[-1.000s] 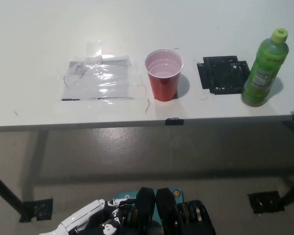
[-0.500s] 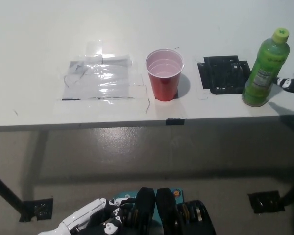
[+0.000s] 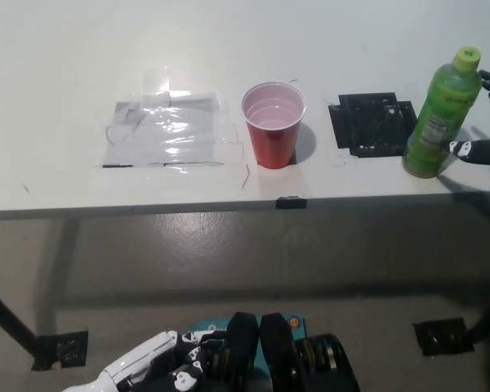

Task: The robot uses its right hand to pick up a bottle kept in the middle of the desk and tilt it into a cup kept next to it to pour water out

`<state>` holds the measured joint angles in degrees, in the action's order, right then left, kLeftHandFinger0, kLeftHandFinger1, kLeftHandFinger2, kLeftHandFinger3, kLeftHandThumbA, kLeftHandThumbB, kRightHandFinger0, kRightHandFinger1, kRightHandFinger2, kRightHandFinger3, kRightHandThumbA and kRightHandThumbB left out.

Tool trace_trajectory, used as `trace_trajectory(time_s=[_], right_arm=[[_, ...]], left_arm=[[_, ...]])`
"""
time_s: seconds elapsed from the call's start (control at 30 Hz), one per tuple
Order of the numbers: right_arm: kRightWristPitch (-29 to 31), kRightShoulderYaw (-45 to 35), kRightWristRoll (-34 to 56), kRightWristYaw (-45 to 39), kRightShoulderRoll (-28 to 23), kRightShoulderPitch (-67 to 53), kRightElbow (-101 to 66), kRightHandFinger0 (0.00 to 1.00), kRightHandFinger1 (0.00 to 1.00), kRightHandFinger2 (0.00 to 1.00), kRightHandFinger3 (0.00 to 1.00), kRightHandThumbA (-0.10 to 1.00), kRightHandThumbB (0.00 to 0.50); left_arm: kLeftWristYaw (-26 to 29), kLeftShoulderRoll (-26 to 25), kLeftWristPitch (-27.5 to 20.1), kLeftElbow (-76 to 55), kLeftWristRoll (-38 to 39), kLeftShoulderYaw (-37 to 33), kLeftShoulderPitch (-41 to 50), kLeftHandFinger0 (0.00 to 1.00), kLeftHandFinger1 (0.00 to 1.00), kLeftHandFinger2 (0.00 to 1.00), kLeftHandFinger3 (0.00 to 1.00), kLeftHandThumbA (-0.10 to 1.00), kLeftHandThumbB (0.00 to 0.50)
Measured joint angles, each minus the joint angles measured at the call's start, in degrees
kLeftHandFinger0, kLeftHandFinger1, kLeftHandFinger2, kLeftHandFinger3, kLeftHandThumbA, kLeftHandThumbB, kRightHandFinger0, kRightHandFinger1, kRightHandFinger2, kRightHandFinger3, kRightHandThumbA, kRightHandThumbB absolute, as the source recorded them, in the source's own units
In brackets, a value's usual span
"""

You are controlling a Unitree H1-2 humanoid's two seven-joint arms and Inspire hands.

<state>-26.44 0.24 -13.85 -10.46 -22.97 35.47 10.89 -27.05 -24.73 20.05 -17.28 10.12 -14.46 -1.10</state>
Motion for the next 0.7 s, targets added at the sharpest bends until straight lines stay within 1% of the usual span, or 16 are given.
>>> trace_trajectory(time_s=[0.27, 0.43, 0.53, 0.6, 0.63, 0.7], right_arm=[[0.20, 0.03, -0.02, 0.23, 0.33, 3.28, 9.68, 1.00, 1.00, 1.00, 1.00, 0.80, 0.500], [0.44, 0.81, -0.11, 0.66, 1.67, 5.96, 10.88, 1.00, 1.00, 1.00, 1.00, 0.78, 0.500], [0.51, 1.41, -0.10, 0.71, 2.69, 7.00, 10.88, 1.00, 1.00, 1.00, 1.00, 0.80, 0.500], [0.52, 1.86, -0.22, 0.90, 3.17, 7.56, 10.99, 1.00, 1.00, 1.00, 1.00, 0.80, 0.500], [0.52, 2.03, -0.26, 0.98, 3.33, 7.88, 11.06, 1.00, 1.00, 1.00, 1.00, 0.77, 0.500], [0.52, 2.19, -0.29, 1.14, 3.58, 8.59, 11.25, 1.00, 1.00, 1.00, 1.00, 0.78, 0.500]], left_arm=[[-0.87, 0.00, 0.10, 0.00, -0.02, -0.08, -0.24, 1.00, 1.00, 1.00, 1.00, 0.37, 0.500], [-0.91, 0.01, 0.45, 0.00, -0.01, -0.13, -0.53, 1.00, 1.00, 1.00, 1.00, 0.35, 0.500], [-0.91, 0.01, 0.74, -0.01, -0.01, -0.27, -0.57, 1.00, 1.00, 1.00, 1.00, 0.35, 0.500], [-0.93, 0.01, 0.84, 0.00, -0.02, -0.34, -0.56, 1.00, 1.00, 1.00, 1.00, 0.36, 0.500], [-0.95, 0.01, 0.85, 0.00, -0.02, -0.36, -0.56, 1.00, 1.00, 1.00, 1.00, 0.36, 0.500], [-1.14, 0.01, 0.85, 0.00, -0.02, -0.41, -0.60, 1.00, 1.00, 1.00, 1.00, 0.36, 0.500]])
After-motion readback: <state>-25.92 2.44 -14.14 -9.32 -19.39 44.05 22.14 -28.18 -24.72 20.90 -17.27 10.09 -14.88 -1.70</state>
